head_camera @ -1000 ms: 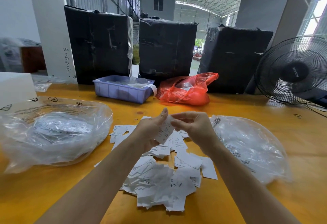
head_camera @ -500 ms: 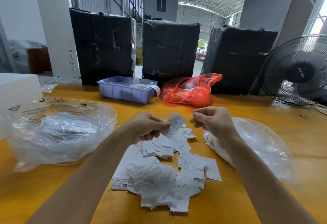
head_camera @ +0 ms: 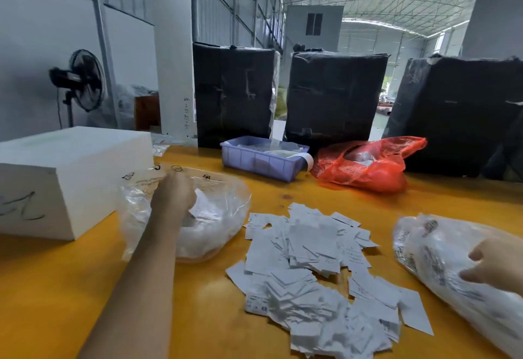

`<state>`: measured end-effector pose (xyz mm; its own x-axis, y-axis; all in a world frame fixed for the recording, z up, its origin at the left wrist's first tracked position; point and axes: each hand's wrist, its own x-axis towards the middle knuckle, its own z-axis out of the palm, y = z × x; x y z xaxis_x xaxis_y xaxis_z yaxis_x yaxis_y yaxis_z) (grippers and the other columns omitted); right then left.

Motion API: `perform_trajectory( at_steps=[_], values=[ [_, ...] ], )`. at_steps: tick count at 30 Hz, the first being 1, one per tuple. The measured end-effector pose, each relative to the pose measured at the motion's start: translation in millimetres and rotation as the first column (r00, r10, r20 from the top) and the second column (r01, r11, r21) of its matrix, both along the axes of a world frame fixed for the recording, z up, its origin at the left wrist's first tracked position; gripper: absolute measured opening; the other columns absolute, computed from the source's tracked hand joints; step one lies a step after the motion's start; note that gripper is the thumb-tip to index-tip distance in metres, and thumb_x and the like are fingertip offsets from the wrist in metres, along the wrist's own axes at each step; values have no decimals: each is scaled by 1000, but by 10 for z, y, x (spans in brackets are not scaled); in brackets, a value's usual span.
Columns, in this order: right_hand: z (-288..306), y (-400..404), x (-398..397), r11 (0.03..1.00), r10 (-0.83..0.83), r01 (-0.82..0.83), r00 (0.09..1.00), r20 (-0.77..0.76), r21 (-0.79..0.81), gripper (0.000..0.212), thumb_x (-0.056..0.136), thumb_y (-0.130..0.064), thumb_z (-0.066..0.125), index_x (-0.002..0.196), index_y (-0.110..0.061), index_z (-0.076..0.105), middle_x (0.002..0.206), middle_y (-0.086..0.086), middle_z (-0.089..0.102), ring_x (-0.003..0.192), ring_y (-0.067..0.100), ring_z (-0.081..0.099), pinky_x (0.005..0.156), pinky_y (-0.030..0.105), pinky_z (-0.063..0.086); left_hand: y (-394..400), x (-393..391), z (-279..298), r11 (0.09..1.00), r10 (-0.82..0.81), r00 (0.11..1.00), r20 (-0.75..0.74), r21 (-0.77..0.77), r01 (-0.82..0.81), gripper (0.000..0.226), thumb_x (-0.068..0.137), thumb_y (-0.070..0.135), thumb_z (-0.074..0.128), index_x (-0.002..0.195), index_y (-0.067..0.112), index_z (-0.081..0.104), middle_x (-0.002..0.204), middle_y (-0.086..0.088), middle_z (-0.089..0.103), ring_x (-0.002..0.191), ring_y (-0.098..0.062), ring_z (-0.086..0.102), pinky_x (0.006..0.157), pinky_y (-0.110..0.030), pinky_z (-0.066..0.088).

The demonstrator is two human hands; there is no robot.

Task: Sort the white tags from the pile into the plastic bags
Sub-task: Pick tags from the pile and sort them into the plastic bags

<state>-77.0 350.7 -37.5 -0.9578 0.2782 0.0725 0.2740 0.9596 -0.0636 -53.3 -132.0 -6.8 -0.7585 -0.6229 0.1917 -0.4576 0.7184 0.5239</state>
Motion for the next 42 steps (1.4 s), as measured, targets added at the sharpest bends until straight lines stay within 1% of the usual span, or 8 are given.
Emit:
perform_trajectory(
  at_steps=[3, 7, 12, 21, 25, 30, 35, 42],
  values=[
    [-82, -81, 72, 995, -25, 25, 1000, -1, -92, 47, 80, -43, 71, 116, -15, 64, 118, 1, 64, 104, 14, 58, 86, 22, 44, 117, -16, 15, 997, 31, 998, 46, -76, -28, 26, 90, -3, 47, 115, -7, 55, 106, -23, 58, 95, -36, 56, 72, -39, 43],
    [-46, -78, 107, 975, -66, 25, 981, -181, -223, 13, 77, -13, 77, 77, 0, 75, 77, 12, 72, 69, 22, 63, 58, 25, 41, 331, -42, 160, 990, 9, 1000, 1, -141, -9, 22, 89, 11, 60, 106, -4, 57, 99, -22, 56, 87, -34, 51, 67, -37, 38],
    [-11, -19, 68, 960, -114, 51, 969, -219, -274, 41, 84, -13, 69, 48, -3, 52, 56, 16, 58, 50, 20, 47, 51, 26, 35, 782, -66, 254, 972, -190, 978, -87, -153, 176, 50, 84, 28, 69, 124, 3, 52, 118, -21, 56, 108, -37, 52, 73, -39, 39],
    [275, -218, 112, 747, -89, -324, 816, -571, -580, 12, 85, -13, 68, 80, -3, 64, 73, 10, 68, 62, 15, 61, 57, 25, 46, 1576, -37, 61, 763, -641, 732, -232, -85, 641, 41, 84, 30, 69, 121, 13, 60, 114, -3, 62, 94, -14, 58, 71, -26, 48],
    [428, -615, 232, 320, -20, -478, 860, -510, -818, 5, 84, -8, 69, 82, -4, 66, 61, 2, 67, 49, 8, 58, 51, 21, 48, 1848, 49, 14, 515, -740, 572, -354, 249, 820, 35, 85, 43, 62, 100, 13, 66, 93, 3, 69, 78, -3, 64, 64, -18, 50],
    [420, -1135, 384, 212, 237, -527, 844, -480, -823, 11, 77, 0, 72, 85, -3, 66, 69, 9, 70, 60, 16, 67, 58, 22, 56, 2007, 140, 7, 170, -651, 646, -400, 752, 637, 74, 61, 69, 55, 93, 4, 68, 89, -10, 74, 76, -20, 73, 57, -23, 55],
    [377, -1287, 407, 136, 246, -466, 871, -426, -874, 25, 78, 4, 71, 101, -3, 62, 81, 13, 71, 65, 16, 69, 62, 23, 57, 1925, 102, -88, 294, -587, 674, -449, 657, 694, 15, 80, 22, 72, 77, 7, 71, 68, -5, 72, 59, -10, 66, 54, -17, 52],
    [303, -1304, 389, 159, 292, -270, 932, -216, -950, 12, 78, -12, 74, 90, -12, 72, 73, -1, 72, 65, 8, 68, 68, 26, 49, 1860, 57, -99, 303, -464, 752, -468, 714, 632, 18, 79, 20, 73, 82, 2, 69, 62, 1, 71, 48, -1, 61, 47, -13, 48]
  ],
)
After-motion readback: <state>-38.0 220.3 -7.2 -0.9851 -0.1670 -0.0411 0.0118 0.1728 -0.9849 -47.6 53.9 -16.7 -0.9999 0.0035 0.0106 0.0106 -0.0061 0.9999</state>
